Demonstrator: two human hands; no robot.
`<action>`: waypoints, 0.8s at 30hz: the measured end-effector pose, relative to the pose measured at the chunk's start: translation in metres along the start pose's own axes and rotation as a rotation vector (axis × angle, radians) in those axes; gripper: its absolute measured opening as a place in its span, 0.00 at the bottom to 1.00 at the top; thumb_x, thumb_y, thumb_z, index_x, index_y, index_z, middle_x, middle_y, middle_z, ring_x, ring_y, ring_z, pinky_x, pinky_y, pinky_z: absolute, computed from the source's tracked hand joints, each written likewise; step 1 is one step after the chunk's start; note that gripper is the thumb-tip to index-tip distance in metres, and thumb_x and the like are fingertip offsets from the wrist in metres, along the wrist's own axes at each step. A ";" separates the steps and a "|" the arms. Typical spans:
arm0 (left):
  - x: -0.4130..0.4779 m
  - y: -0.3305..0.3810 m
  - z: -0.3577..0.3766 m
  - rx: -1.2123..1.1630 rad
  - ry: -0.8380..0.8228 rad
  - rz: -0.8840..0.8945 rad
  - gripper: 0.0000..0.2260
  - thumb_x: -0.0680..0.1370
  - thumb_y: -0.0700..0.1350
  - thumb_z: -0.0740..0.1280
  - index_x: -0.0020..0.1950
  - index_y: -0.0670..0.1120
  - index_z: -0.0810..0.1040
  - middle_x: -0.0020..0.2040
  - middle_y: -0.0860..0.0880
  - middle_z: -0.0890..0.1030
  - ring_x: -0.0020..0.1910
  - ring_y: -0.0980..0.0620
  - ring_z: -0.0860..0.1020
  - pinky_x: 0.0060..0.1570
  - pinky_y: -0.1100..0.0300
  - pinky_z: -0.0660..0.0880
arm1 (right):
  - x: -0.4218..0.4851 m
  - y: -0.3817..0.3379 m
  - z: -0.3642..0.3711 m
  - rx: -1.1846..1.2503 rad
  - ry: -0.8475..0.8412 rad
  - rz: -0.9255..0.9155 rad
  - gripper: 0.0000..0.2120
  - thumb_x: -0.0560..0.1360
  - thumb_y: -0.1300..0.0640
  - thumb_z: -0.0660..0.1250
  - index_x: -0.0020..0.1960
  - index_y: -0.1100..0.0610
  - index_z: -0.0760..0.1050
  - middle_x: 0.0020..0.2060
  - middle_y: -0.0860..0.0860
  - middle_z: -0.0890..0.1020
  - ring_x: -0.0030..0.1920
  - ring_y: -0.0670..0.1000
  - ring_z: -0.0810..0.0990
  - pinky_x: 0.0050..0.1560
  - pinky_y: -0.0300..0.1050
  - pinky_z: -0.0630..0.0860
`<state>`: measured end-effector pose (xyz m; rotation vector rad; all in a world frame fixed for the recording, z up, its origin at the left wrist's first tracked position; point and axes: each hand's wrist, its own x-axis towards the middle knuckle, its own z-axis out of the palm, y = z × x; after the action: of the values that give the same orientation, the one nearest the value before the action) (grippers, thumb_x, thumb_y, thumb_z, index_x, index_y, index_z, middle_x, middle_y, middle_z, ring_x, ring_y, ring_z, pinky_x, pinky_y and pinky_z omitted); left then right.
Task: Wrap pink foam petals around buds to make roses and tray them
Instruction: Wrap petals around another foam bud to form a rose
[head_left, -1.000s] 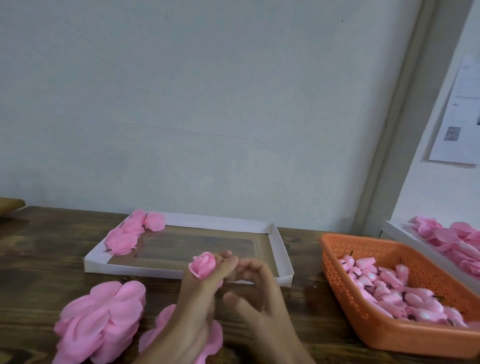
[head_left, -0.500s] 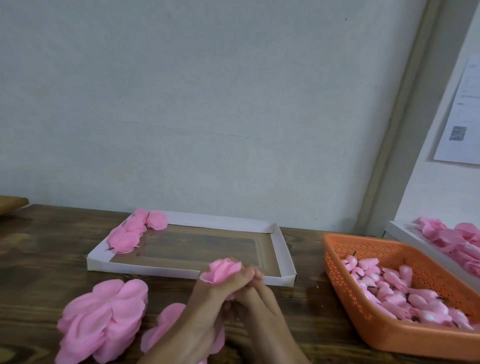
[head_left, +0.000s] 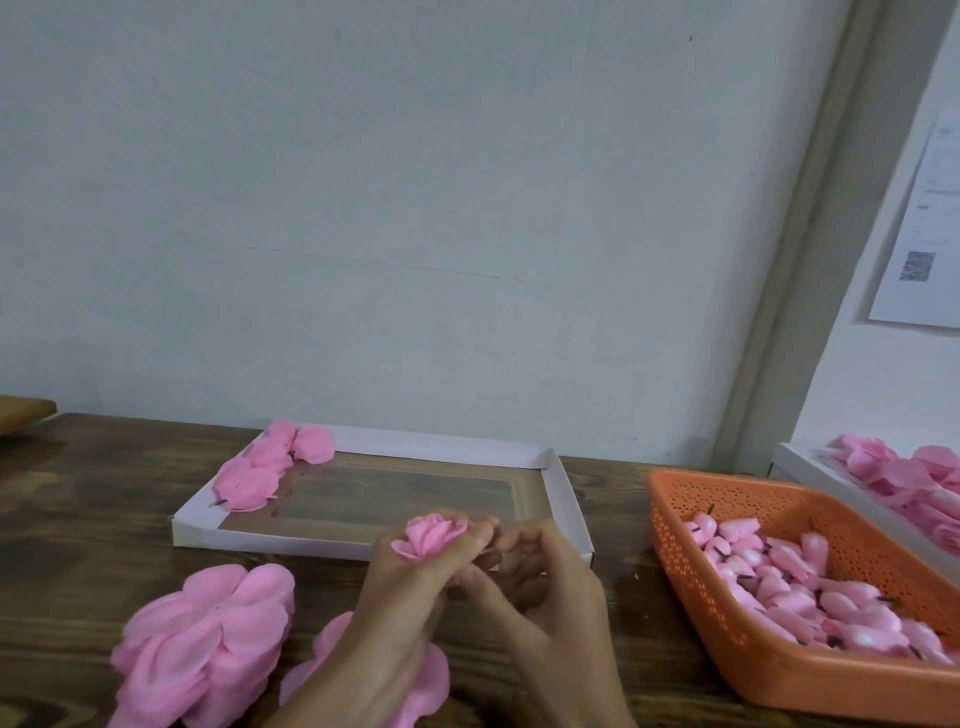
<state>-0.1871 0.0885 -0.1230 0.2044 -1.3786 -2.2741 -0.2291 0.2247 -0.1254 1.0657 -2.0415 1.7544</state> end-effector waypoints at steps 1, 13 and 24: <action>0.002 0.000 -0.001 0.038 0.037 0.033 0.15 0.59 0.43 0.88 0.39 0.42 0.86 0.38 0.38 0.84 0.39 0.42 0.84 0.40 0.51 0.82 | 0.002 0.001 -0.003 -0.008 0.014 -0.036 0.11 0.72 0.52 0.80 0.50 0.49 0.81 0.42 0.48 0.84 0.39 0.52 0.82 0.36 0.50 0.80; 0.007 0.000 -0.015 0.213 -0.304 -0.066 0.30 0.59 0.36 0.84 0.58 0.51 0.82 0.42 0.44 0.84 0.34 0.51 0.82 0.29 0.60 0.76 | 0.019 0.004 -0.020 0.052 -0.220 -0.132 0.13 0.79 0.62 0.73 0.56 0.45 0.87 0.52 0.46 0.84 0.55 0.54 0.84 0.48 0.53 0.82; -0.005 0.005 -0.005 0.355 -0.406 -0.002 0.27 0.64 0.27 0.77 0.60 0.42 0.77 0.49 0.39 0.84 0.50 0.43 0.83 0.48 0.48 0.76 | 0.016 0.004 -0.023 -0.023 -0.214 -0.138 0.07 0.73 0.59 0.80 0.48 0.50 0.86 0.46 0.46 0.84 0.49 0.52 0.82 0.44 0.45 0.78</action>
<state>-0.1795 0.0853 -0.1219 -0.1547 -1.9864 -2.1303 -0.2488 0.2402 -0.1129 1.4051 -2.0454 1.6056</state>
